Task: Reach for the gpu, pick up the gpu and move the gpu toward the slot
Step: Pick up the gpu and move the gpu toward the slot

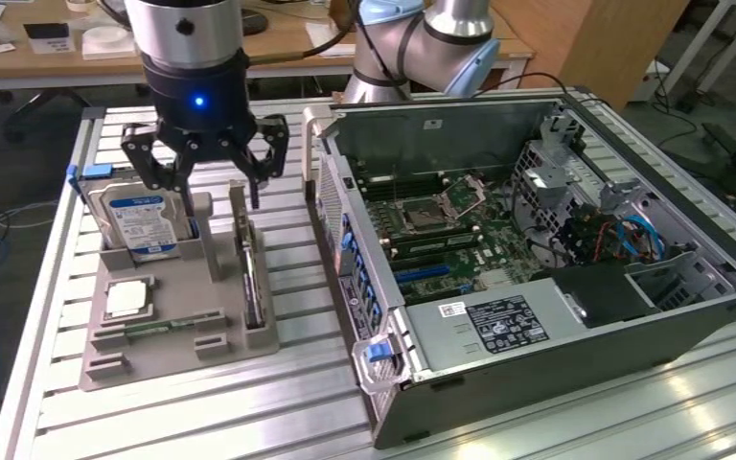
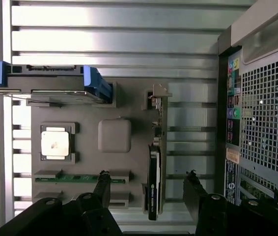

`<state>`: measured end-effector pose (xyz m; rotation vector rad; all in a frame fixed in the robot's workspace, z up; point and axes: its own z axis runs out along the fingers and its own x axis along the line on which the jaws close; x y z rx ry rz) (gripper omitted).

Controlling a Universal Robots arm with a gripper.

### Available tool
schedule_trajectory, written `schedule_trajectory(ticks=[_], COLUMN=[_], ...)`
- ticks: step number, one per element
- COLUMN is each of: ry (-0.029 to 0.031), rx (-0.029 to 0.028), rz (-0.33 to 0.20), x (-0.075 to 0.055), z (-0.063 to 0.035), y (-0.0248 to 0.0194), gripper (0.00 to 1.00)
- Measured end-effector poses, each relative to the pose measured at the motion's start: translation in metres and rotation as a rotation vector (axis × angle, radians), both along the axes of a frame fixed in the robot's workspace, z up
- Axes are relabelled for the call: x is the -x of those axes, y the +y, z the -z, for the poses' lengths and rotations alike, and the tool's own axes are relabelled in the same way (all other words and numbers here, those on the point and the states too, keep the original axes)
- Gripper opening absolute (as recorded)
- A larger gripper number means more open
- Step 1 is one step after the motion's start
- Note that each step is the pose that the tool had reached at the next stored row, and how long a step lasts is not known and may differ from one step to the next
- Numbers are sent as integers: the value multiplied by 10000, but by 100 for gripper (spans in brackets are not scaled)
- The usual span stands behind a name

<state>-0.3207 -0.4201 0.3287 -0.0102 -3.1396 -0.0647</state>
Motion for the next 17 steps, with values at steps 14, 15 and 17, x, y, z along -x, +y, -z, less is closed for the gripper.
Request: schedule_trajectory(ticks=[14, 15, 17], ry=[-8, -7, -8], rx=[1, 1, 1], rz=[109, 112, 116], x=[-46, -48, -51], z=[254, 272, 309], y=[-61, -64, -69], gripper=[71, 71, 71])
